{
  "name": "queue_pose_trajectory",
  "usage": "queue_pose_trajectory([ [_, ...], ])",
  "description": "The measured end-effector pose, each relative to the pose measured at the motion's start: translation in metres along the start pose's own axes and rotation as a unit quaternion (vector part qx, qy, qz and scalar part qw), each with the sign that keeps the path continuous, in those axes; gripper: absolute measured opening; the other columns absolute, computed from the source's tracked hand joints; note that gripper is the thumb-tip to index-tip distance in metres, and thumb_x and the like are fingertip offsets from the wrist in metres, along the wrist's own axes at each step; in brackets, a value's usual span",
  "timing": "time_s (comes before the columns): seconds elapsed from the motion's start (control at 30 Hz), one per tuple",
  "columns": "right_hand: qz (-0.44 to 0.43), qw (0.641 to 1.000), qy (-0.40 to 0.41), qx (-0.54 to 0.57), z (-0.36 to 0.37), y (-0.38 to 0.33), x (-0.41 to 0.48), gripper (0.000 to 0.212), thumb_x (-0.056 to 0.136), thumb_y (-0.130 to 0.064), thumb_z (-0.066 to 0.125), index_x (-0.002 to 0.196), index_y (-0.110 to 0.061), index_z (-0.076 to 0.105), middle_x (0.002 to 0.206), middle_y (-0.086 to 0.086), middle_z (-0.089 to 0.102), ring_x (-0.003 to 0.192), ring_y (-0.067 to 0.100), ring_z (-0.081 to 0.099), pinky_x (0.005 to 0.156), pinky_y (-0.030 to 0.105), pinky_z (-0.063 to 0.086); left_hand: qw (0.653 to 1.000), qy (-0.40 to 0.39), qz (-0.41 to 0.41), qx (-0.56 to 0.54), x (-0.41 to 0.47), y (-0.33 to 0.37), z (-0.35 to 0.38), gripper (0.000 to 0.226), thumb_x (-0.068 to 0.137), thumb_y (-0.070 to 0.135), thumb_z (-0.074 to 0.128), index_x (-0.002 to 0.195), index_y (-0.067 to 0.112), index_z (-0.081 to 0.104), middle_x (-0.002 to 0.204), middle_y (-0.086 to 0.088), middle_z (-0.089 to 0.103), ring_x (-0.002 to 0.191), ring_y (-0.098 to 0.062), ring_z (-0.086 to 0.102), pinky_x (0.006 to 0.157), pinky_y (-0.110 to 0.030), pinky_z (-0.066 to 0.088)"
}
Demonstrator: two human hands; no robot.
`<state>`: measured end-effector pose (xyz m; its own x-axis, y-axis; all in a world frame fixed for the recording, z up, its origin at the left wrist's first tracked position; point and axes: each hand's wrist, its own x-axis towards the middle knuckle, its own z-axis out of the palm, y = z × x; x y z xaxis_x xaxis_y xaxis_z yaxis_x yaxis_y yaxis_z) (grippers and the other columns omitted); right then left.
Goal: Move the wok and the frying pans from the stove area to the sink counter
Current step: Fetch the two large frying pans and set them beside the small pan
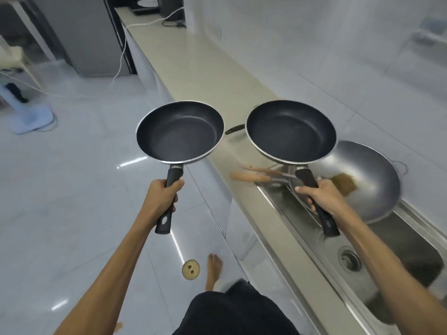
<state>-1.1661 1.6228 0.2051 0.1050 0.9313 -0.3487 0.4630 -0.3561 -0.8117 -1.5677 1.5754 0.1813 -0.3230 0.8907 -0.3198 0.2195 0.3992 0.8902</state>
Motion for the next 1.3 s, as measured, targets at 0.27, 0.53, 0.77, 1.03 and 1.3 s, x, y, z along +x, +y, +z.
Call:
queue_pose_trajectory([
  [0.27, 0.040, 0.999, 0.000, -0.007, 0.067, -0.073, 0.131, 0.032, 0.084, -0.002, 0.067, 0.056, -0.007, 0.052, 0.035, -0.001, 0.048, 0.028, 0.015, 0.042, 0.031, 0.019, 0.035, 1.000, 0.011, -0.010, 0.013, 0.149, 0.039, -0.033, 0.027, 0.085, 0.023, 0.074, 0.077, 0.003, 0.058, 0.058, -0.009, 0.052, 0.039, -0.017, 0.046, 0.039, -0.025, 0.045],
  [0.53, 0.042, 0.999, 0.014, -0.001, 0.126, -0.136, 0.226, 0.022, 0.081, -0.004, 0.065, 0.063, -0.010, 0.053, 0.043, 0.001, 0.050, 0.033, 0.015, 0.043, 0.034, 0.022, 0.037, 0.998, 0.018, -0.018, 0.053, 0.294, 0.055, -0.069, 0.009, 0.079, 0.004, 0.064, 0.076, 0.000, 0.057, 0.058, -0.011, 0.051, 0.040, -0.020, 0.045, 0.039, -0.026, 0.046],
  [0.77, 0.083, 0.994, 0.066, 0.023, 0.210, -0.193, 0.292, 0.025, 0.082, -0.002, 0.063, 0.060, -0.007, 0.052, 0.046, 0.005, 0.050, 0.035, 0.017, 0.043, 0.037, 0.026, 0.039, 0.995, -0.043, 0.012, 0.092, 0.442, 0.077, -0.117, 0.009, 0.079, 0.005, 0.064, 0.077, 0.000, 0.057, 0.059, -0.010, 0.050, 0.042, -0.019, 0.045, 0.039, -0.026, 0.047],
  [1.03, 0.138, 0.978, 0.135, 0.074, 0.294, -0.243, 0.343, 0.019, 0.080, 0.000, 0.063, 0.066, -0.007, 0.053, 0.048, 0.006, 0.050, 0.031, 0.014, 0.041, 0.034, 0.022, 0.037, 0.987, -0.106, 0.043, 0.115, 0.586, 0.119, -0.165, 0.014, 0.078, 0.004, 0.063, 0.070, 0.005, 0.052, 0.055, -0.007, 0.047, 0.038, -0.017, 0.041, 0.039, -0.027, 0.046],
  [1.3, 0.169, 0.963, 0.188, 0.096, 0.345, -0.264, 0.398, 0.015, 0.079, -0.007, 0.065, 0.067, -0.009, 0.056, 0.046, 0.001, 0.053, 0.034, 0.015, 0.046, 0.036, 0.024, 0.041, 0.977, -0.161, 0.061, 0.126, 0.703, 0.145, -0.159, 0.008, 0.079, 0.003, 0.063, 0.077, 0.002, 0.056, 0.055, -0.007, 0.047, 0.037, -0.016, 0.042, 0.040, -0.028, 0.045],
])
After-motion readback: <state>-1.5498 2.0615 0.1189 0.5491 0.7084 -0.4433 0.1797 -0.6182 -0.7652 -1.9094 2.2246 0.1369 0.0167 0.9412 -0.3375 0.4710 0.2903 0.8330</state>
